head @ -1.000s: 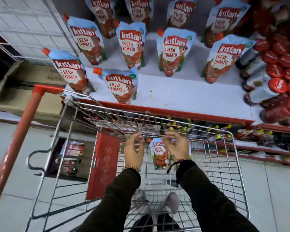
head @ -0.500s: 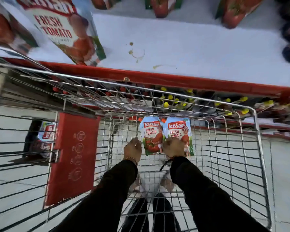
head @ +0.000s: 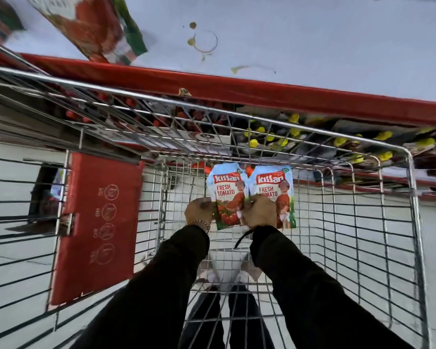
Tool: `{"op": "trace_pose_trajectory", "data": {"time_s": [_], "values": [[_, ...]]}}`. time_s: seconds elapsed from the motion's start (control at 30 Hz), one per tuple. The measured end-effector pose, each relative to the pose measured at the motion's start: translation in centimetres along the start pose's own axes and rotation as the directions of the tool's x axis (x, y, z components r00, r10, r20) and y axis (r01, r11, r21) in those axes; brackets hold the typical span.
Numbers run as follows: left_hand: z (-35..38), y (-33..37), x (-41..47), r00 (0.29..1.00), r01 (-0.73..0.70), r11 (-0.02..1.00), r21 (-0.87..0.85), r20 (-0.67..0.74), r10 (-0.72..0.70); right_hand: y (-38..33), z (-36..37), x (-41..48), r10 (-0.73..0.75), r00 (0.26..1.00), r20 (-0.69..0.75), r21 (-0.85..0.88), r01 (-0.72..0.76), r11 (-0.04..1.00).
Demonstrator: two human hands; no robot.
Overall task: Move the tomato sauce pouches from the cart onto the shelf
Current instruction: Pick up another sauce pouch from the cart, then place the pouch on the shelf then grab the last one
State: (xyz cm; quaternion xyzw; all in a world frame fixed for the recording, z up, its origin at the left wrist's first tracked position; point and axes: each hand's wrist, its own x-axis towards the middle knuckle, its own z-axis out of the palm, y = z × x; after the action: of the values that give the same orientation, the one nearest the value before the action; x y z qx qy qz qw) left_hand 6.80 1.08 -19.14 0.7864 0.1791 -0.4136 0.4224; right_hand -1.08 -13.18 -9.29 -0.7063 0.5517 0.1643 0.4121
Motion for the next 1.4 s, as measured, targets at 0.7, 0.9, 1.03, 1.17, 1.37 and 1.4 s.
{"op": "trace_pose_trajectory", "data": {"time_s": [0.7, 0.9, 1.03, 1.17, 1.37, 1.4], "values": [[-6.2, 10.8, -21.2, 0.902, -0.421, 0.896, -0.141, -0.165, 0.398, -2.9, -10.7, -13.0, -0.301, 0.935, -0.188, 0.345, 0.35, 0.871], [-7.6, 15.0, -25.9, 0.793, -0.601, 0.795, -0.081, -0.187, 0.58, -5.5, -15.5, -16.4, -0.405, 0.863, -0.302, 0.365, 0.497, 0.787], [-8.3, 18.5, -28.1, 0.698, -0.704, 0.708, -0.051, -0.231, 0.678, -7.9, -18.4, -17.7, -0.462, 0.809, -0.364, 0.367, 0.581, 0.727], [-9.0, 22.8, -29.1, 0.604, -0.788, 0.615, -0.038, -0.244, 0.759, -10.8, -21.0, -18.3, -0.525, 0.695, -0.491, 0.309, 0.703, 0.641], [-9.7, 29.9, -28.6, 0.491, -0.857, 0.515, 0.013, -0.284, 0.823, -16.0, -23.7, -16.6, -0.508, 0.685, -0.522, 0.395, 0.722, 0.568], [-9.7, 30.8, -28.3, 0.486, -0.86, 0.511, 0.015, -0.286, 0.826, -16.8, -23.9, -16.1, -0.506, 0.696, -0.51, 0.419, 0.715, 0.56]]}}
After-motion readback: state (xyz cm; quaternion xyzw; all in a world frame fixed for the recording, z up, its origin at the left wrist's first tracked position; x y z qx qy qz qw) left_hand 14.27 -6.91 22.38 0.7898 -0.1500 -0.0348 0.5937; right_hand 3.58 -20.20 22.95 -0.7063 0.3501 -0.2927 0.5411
